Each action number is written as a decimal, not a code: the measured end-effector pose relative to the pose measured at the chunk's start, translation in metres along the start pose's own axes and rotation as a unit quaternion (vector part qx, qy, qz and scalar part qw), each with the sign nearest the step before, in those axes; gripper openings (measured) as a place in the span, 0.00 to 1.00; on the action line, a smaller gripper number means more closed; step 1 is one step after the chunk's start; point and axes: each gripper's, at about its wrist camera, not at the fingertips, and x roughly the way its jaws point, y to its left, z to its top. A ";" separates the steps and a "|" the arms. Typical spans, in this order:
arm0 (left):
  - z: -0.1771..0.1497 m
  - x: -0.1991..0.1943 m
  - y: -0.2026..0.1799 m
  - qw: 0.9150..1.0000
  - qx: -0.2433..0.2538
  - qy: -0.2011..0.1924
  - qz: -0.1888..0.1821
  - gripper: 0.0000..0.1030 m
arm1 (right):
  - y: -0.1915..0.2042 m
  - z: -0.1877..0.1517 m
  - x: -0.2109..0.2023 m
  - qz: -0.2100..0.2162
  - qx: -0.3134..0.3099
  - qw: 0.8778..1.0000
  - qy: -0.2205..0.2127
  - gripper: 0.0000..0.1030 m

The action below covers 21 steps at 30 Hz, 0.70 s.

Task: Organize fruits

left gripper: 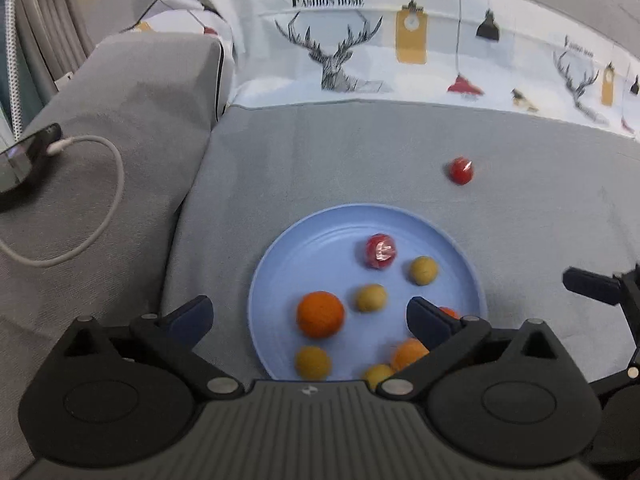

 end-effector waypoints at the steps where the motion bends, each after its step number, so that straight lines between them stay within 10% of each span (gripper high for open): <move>1: -0.001 -0.007 -0.003 1.000 -0.007 -0.004 -0.009 1.00 | -0.007 -0.003 -0.007 -0.007 0.006 1.000 -0.004 0.99; 12: 0.033 0.009 -0.134 0.992 0.031 -0.035 -0.116 1.00 | -0.161 -0.012 -0.032 -0.251 0.136 0.954 -0.087 0.99; 21: 0.026 0.120 -0.234 0.991 0.102 -0.042 -0.074 1.00 | -0.253 -0.036 0.034 -0.257 0.158 0.951 -0.063 0.99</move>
